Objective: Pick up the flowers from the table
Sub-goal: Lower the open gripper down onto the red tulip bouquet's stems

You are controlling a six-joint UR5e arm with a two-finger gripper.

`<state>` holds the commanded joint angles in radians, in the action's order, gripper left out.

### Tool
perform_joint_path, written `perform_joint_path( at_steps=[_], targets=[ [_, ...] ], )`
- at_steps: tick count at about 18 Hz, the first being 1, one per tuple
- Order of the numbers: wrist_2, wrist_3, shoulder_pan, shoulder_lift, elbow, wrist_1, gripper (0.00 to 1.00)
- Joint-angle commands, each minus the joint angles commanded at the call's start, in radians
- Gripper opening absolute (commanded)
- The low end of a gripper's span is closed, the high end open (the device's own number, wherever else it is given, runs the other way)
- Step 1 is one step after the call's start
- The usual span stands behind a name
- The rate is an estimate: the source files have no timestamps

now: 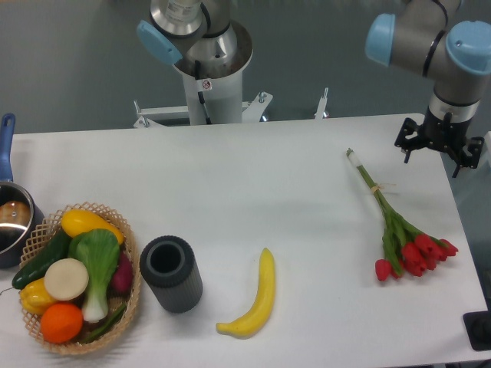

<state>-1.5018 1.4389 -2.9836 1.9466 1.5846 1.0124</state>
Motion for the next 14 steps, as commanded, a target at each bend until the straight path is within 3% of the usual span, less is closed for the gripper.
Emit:
perform_joint_path(
  at_steps=[8, 10, 14],
  targets=[
    [-0.006, -0.032, 0.003, 0.005, 0.032, -0.008, 1.00],
    [0.000, -0.139, 0.005, 0.017, 0.047, -0.014, 1.00],
    [0.011, -0.307, 0.017, 0.038, 0.086, -0.098, 1.00]
  ],
)
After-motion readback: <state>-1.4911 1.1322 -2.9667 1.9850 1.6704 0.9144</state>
